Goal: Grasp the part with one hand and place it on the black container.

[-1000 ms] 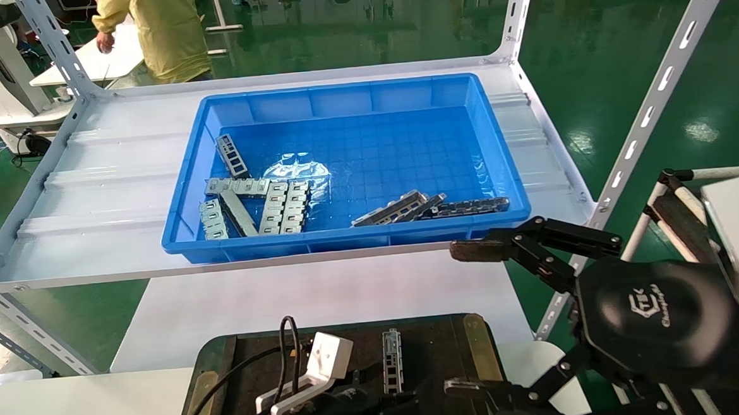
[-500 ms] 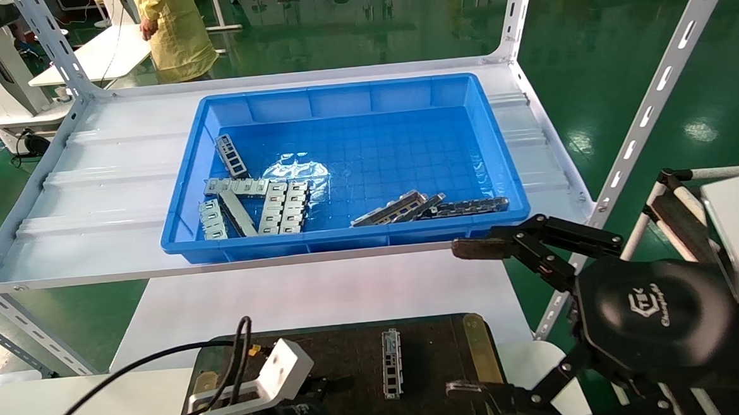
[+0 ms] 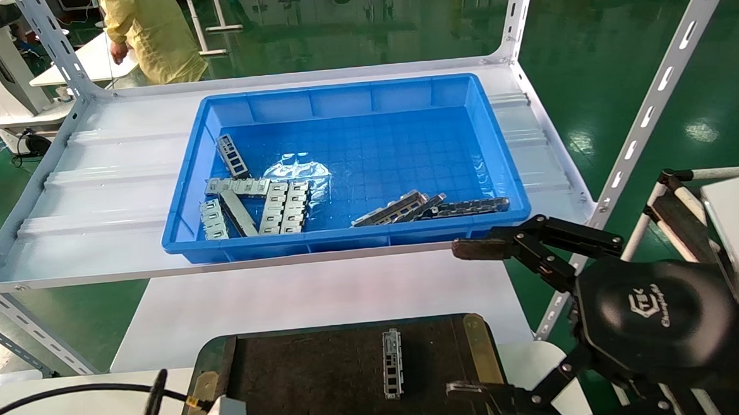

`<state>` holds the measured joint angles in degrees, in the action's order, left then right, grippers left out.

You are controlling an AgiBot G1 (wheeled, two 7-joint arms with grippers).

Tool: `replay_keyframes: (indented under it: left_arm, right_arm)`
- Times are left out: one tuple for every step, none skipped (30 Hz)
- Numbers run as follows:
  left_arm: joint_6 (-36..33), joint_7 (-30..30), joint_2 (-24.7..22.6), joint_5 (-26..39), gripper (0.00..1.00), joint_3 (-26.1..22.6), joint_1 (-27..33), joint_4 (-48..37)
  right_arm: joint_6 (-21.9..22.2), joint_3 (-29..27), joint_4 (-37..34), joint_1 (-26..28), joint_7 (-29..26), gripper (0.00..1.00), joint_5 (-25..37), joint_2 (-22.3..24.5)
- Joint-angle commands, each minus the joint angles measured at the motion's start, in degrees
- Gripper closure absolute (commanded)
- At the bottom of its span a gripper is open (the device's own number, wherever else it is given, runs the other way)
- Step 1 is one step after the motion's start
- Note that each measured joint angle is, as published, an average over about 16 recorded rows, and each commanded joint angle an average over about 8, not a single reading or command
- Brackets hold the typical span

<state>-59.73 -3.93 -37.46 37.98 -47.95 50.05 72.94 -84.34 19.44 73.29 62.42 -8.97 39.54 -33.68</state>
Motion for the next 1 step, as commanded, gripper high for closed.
replay_keyframes:
  left_arm:
    - [-4.25,1.38,1.39,-1.41,0.00,0.62,0.09,-0.77]
  right_arm:
    - [0.00,0.00,0.00,0.00,0.00,0.00,0.00,0.00]
